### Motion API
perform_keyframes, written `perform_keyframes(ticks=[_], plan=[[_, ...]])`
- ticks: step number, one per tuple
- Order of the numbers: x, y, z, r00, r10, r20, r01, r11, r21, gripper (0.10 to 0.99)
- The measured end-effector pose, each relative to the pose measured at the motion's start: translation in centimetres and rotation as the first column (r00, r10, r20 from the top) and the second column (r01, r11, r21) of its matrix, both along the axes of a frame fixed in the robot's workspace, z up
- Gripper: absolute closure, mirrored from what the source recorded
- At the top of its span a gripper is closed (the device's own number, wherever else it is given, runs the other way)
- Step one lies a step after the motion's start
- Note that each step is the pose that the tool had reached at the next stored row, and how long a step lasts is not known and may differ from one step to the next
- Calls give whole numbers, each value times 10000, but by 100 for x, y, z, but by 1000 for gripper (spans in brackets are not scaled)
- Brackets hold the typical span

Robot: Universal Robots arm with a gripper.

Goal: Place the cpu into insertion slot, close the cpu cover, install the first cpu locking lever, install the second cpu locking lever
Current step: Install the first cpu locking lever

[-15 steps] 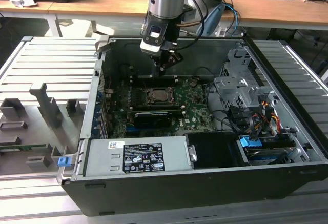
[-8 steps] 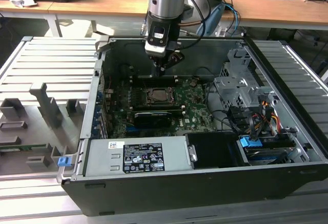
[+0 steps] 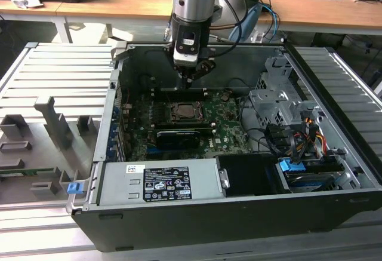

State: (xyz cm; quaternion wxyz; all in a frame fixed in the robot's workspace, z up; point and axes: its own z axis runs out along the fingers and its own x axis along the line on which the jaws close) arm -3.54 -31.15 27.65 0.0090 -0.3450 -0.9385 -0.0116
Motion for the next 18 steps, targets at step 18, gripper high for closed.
perform_keyframes(ticks=[18], plan=[[0, 0, 0, 9837, 1796, -1, -1796, 9837, 0, 980]])
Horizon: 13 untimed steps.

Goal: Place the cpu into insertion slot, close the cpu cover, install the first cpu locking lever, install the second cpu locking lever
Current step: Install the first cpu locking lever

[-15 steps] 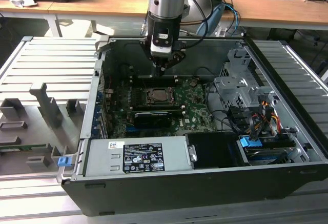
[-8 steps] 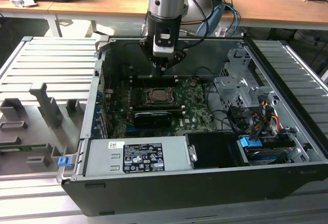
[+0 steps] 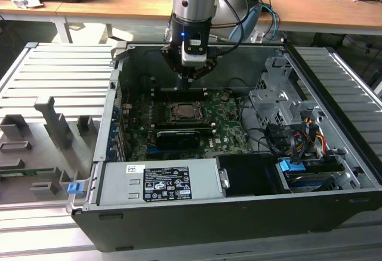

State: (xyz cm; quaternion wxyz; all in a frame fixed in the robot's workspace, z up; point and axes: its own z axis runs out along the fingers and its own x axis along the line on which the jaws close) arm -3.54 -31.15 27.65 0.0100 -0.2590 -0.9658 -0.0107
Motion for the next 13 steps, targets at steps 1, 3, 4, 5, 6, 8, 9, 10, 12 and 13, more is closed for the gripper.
perform_keyframes(ticks=[1, 3, 4, 5, 6, 8, 9, 10, 12, 13], plan=[[0, 0, 0, 9999, 129, 0, -129, 9999, 0, 980], [0, 0, 0, 9997, 249, 0, -249, 9997, 0, 980], [0, 0, 0, 9995, 327, 1, -327, 9995, 0, 980], [0, 0, 0, 9992, 395, 1, -395, 9992, 0, 980], [0, 0, 0, 9989, 460, 0, -460, 9989, 0, 980], [0, 0, 0, 9983, 575, 0, -575, 9983, 0, 980], [0, 0, 0, 9980, 638, 0, -638, 9980, 0, 980], [0, 0, 0, 9972, 751, 0, -751, 9972, 0, 980], [0, 0, 0, 9954, 962, 0, -962, 9954, 0, 980], [0, 0, 0, 9945, 1047, 0, -1047, 9945, 0, 980]])
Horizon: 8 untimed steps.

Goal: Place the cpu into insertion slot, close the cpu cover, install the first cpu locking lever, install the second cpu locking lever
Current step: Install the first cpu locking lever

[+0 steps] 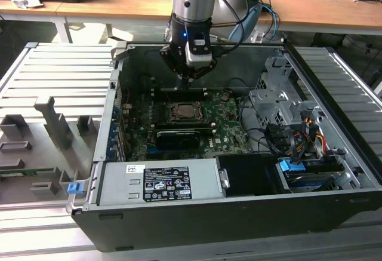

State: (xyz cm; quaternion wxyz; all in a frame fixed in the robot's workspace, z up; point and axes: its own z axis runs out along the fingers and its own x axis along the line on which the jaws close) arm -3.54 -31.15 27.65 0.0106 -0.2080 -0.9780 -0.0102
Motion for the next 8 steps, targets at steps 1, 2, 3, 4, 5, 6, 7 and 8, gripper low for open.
perform_keyframes(ticks=[1, 2, 3, 4, 5, 6, 7, 8], plan=[[0, 0, 0, 10000, 58, 0, -58, 10000, 1, 980], [0, 0, 0, 9999, 128, 0, -128, 9999, 0, 980], [0, 0, 0, 9998, 219, 0, -219, 9998, 0, 980], [0, 0, 0, 9993, 361, 0, -361, 9993, 0, 980], [0, 0, -1, 9987, 505, 0, -505, 9987, 0, 980], [0, 0, -1, 9971, 764, 0, -764, 9971, 0, 980], [0, 0, -2, 9954, 953, -1, -953, 9954, 0, 980], [0, 0, -3, 9934, 1145, -2, -1145, 9934, -1, 980]])
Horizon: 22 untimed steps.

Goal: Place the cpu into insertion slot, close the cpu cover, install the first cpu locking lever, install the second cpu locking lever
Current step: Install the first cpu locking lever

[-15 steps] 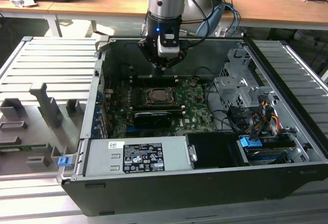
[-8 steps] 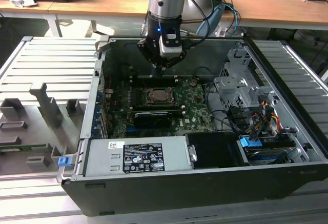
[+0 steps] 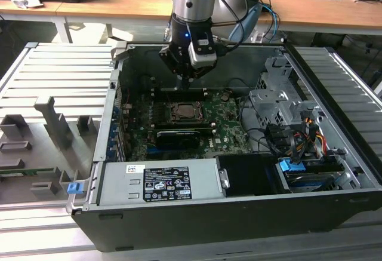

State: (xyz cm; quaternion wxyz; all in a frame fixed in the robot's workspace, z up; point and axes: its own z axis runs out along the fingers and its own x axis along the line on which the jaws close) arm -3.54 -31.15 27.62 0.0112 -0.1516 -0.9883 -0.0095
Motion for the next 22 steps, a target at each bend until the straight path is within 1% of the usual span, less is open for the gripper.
perform_keyframes(ticks=[2, 3, 4, 5, 6, 7, 8, 9, 10, 12, 13, 14, 15, 16, 22], plan=[[0, 0, -2, 9993, 365, 1, -365, 9993, 0, 980], [0, 0, -3, 9981, 620, 1, -620, 9981, 1, 980], [0, 0, -4, 9968, 803, 1, -803, 9968, 1, 980], [0, 0, -5, 9937, 1124, 10, -1124, 9937, 0, 980], [0, -1, -5, 9918, 1273, 45, -1274, 9919, 16, 980], [1, -1, -6, 9913, 1313, 91, -1313, 9913, 92, 980], [0, 0, -5, 9908, 1350, 137, -1352, 9906, 207, 980], [0, -1, -5, 9901, 1390, 167, -1395, 9898, 295, 980], [0, 0, -5, 9895, 1435, 194, -1441, 9890, 319, 980], [0, 0, -6, 9857, 1664, 262, -1672, 9854, 310, 980], [0, 0, -6, 9818, 1872, 327, -1882, 9817, 299, 980], [0, 0, -7, 9781, 2049, 379, -2060, 9781, 288, 980], [0, 0, -15, 9670, 2512, 431, -2524, 9672, 276, 980], [0, 0, -18, 9655, 2568, 432, -2581, 9657, 276, 980], [-58, 0, -29, 9653, 2573, 433, -2587, 9655, 284, 980]])
